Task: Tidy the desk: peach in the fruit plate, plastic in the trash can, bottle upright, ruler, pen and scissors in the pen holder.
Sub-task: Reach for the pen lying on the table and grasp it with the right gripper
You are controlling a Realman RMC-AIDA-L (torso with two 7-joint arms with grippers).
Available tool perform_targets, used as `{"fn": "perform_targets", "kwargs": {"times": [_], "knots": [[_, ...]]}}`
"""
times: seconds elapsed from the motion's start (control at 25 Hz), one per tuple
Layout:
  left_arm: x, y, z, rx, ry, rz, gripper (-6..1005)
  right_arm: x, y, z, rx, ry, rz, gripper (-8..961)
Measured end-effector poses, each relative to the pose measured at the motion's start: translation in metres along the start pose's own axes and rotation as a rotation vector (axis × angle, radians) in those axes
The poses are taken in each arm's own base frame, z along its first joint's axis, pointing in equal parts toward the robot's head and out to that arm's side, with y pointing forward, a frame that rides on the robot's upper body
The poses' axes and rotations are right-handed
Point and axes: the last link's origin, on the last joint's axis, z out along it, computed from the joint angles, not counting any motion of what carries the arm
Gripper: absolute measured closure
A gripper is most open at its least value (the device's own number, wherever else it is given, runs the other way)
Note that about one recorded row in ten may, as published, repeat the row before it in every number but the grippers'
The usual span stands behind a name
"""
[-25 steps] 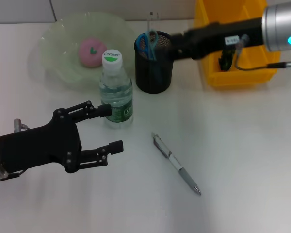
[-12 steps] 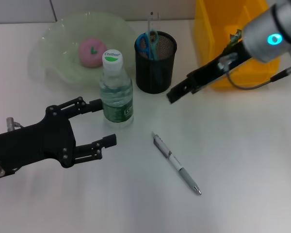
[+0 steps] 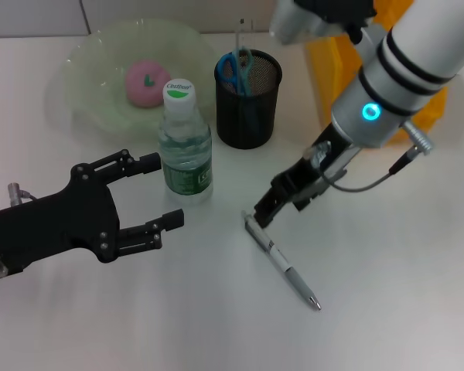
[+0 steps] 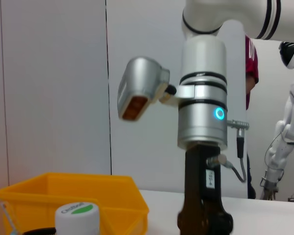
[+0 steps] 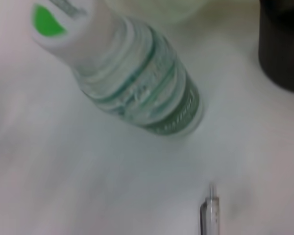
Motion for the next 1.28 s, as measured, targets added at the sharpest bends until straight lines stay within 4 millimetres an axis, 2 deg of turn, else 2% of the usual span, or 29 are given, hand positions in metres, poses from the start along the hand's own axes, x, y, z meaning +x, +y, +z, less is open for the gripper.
{"fn": "perform_targets", "kwargs": {"times": [0.04, 0.28, 0.56, 1.28], "knots": [[-0.001, 0.000, 0.000, 0.002, -0.001, 0.005, 200, 0.002, -0.001, 0.007, 0.007, 0.020, 0.004, 232], [-0.001, -0.001, 0.001, 0.003, -0.002, 0.009, 200, 0.005, 0.002, 0.018, 0.054, 0.059, -0.045, 232], [0.000, -0.001, 0.002, 0.001, -0.001, 0.010, 200, 0.009, 0.015, 0.032, 0.095, 0.100, -0.143, 233], [-0.001, 0.002, 0.001, -0.004, 0.001, 0.002, 200, 0.016, 0.031, 0.043, 0.162, 0.140, -0.300, 234]]}}
